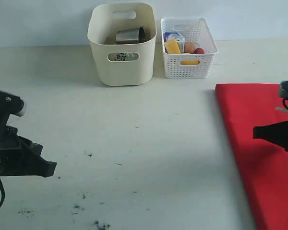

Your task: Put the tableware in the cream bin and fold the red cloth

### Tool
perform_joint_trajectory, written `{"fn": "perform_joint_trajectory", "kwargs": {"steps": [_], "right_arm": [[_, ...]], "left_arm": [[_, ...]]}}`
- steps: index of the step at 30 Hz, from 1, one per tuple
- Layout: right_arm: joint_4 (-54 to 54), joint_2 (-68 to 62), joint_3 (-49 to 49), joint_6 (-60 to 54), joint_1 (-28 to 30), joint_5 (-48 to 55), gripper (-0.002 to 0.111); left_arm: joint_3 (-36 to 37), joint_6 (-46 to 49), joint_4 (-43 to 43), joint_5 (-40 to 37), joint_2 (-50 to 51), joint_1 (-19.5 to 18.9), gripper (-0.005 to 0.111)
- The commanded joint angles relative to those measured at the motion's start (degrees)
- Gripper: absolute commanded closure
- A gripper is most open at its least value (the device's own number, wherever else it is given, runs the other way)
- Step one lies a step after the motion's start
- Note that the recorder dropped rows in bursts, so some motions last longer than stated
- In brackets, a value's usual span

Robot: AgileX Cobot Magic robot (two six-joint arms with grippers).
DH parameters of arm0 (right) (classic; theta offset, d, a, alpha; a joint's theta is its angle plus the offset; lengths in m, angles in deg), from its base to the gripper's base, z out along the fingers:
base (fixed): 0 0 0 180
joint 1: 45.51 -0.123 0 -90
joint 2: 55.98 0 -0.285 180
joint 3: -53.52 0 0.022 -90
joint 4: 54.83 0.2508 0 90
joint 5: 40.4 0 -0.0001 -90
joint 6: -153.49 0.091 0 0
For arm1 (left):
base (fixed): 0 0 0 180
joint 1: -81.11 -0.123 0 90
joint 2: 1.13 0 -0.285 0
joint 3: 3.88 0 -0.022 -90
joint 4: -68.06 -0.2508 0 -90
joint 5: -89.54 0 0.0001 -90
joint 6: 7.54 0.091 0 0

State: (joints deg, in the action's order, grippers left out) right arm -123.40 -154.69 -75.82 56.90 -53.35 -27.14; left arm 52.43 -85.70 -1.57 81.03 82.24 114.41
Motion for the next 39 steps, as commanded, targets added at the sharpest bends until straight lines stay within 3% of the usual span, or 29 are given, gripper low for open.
{"fn": "perform_joint_trajectory", "kwargs": {"steps": [1,7,12,15,17,21,24,30,39], "right_arm": [[-4.2,-6.5,-3.0,2.3,0.3,2.7,0.108],[-8.4,-18.3,-14.9,2.9,0.3,10.9,0.108],[-8.3,-26.6,-29.9,-8.0,0.3,4.8,0.108],[-6.6,-30.9,-38.0,-12.8,0.3,6.6,0.108],[0.3,-32.4,-42.8,-17.8,0.3,10.6,0.108],[4.6,-27.2,-44.9,-20.2,1.3,22.1,0.108],[8.2,-25.0,-44.7,-19.0,5.8,25.0,0.108],[17.5,-28.2,-44.7,-18.9,13.2,18.3,0.108],[17.5,-37.1,-49.5,-18.9,15.5,1.2,0.108]], "left_arm": [[0.2,-0.3,-0.1,0.4,0.2,-0.2,0.107],[1.1,-0.3,0.0,1.1,0.2,-0.2,0.107],[1.2,-0.3,0.2,1.6,0.2,-0.2,0.107],[1.2,-0.3,0.2,1.6,0.2,-0.2,0.107],[1.2,-0.3,0.2,1.6,0.2,-0.2,0.107],[1.2,-0.3,0.2,1.6,0.2,-0.2,0.107],[1.2,-0.3,0.2,1.5,0.2,-0.2,0.107],[1.2,-0.3,0.2,1.6,0.2,-0.2,0.107],[1.2,-0.2,0.8,1.6,0.2,-0.2,0.107]]}}
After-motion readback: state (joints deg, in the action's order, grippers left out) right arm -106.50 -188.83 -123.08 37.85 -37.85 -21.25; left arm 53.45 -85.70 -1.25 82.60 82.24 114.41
